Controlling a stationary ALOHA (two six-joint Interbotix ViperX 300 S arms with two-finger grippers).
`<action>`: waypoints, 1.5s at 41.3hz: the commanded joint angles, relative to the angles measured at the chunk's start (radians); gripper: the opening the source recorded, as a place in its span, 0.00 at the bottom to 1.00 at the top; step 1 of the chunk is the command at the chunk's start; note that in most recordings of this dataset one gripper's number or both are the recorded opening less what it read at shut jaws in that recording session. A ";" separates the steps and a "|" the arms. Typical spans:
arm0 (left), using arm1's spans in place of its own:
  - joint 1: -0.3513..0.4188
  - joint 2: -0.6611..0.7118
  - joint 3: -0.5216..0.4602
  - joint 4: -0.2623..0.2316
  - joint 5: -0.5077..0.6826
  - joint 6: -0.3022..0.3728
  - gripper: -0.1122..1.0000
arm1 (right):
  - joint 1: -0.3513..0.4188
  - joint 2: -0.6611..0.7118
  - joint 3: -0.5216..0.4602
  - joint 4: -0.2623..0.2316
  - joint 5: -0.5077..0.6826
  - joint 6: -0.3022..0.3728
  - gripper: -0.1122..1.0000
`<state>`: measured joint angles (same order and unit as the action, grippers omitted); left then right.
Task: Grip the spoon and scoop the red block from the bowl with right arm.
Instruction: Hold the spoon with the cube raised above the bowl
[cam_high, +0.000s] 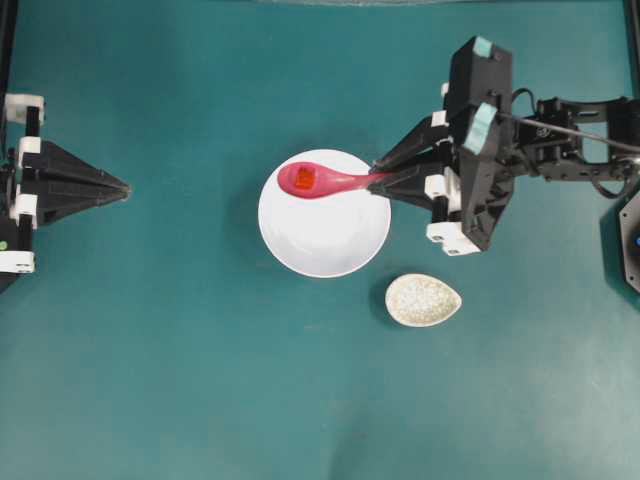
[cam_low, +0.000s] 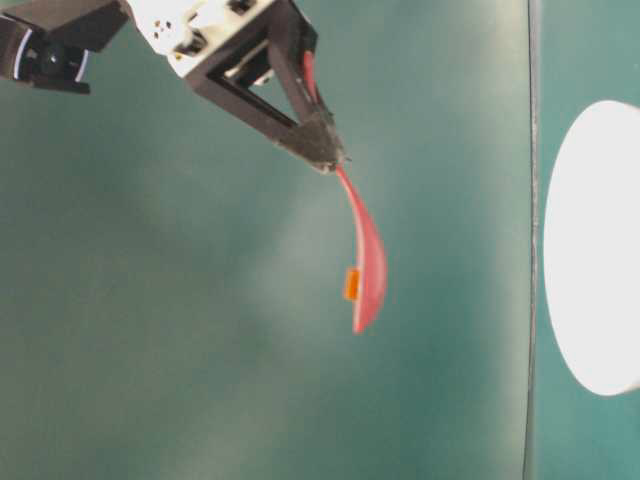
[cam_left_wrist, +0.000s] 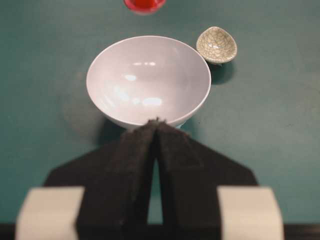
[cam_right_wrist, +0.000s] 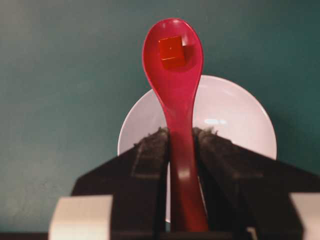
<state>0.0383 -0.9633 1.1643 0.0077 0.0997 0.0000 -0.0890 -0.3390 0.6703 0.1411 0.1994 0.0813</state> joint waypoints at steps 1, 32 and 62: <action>0.003 0.003 -0.023 0.003 -0.005 -0.002 0.10 | -0.002 -0.028 -0.026 -0.002 0.002 -0.002 0.32; 0.002 0.003 -0.023 0.003 -0.006 -0.003 0.10 | -0.003 -0.035 -0.021 -0.002 0.002 0.000 0.32; 0.003 -0.005 -0.023 0.003 0.011 -0.002 0.10 | -0.003 -0.035 -0.018 -0.002 -0.006 0.002 0.32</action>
<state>0.0383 -0.9741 1.1643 0.0077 0.1089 -0.0031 -0.0905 -0.3559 0.6703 0.1411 0.2040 0.0828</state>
